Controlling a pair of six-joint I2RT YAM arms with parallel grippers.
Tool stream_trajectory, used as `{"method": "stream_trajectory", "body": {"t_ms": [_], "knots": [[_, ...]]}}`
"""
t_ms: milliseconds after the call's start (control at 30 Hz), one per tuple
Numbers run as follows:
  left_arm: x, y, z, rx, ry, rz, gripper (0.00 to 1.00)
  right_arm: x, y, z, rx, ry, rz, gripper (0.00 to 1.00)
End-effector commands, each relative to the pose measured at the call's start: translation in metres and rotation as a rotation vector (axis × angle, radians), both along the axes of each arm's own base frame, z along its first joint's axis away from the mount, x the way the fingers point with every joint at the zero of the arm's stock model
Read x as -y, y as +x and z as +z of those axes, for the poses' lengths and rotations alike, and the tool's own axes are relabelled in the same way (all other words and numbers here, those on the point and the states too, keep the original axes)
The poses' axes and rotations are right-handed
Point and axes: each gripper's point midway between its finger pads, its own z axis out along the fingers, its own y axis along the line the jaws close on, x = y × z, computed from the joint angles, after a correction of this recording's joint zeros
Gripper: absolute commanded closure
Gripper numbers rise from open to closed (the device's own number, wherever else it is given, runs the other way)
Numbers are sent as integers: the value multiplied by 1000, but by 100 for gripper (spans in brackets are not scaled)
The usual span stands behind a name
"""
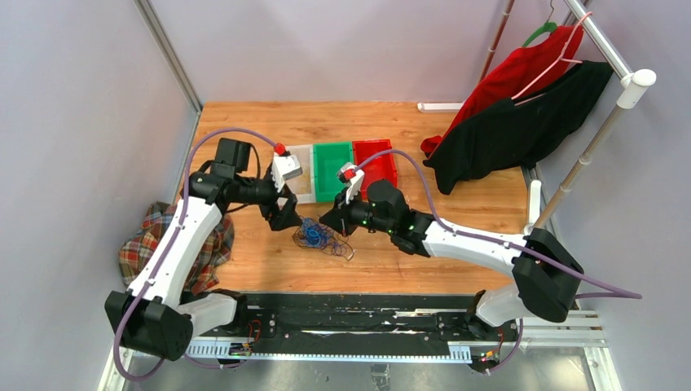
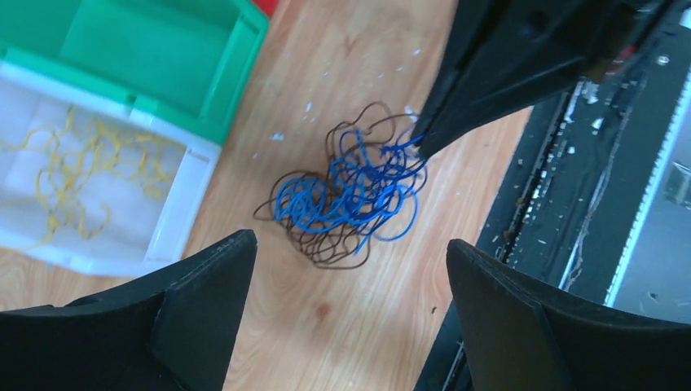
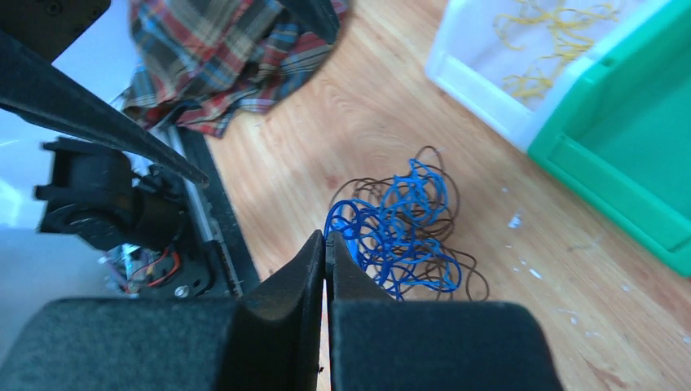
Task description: Untangle the cables
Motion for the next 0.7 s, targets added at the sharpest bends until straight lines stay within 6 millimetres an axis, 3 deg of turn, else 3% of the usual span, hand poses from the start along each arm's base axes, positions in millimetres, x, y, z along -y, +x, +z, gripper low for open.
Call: {"method": "stream_trajectory", "body": {"t_ms": [0, 200, 367, 667], "knots": [[19, -32, 22, 96, -106, -206, 9, -9, -20, 26, -19, 101, 129, 99], [28, -53, 13, 195, -93, -359, 9, -24, -46, 54, -45, 174, 307, 99], [30, -50, 8, 209, -70, -405, 14, -27, -55, 67, -51, 199, 367, 99], [35, -58, 17, 210, -92, -450, 46, -31, -55, 68, -67, 204, 382, 99]]}}
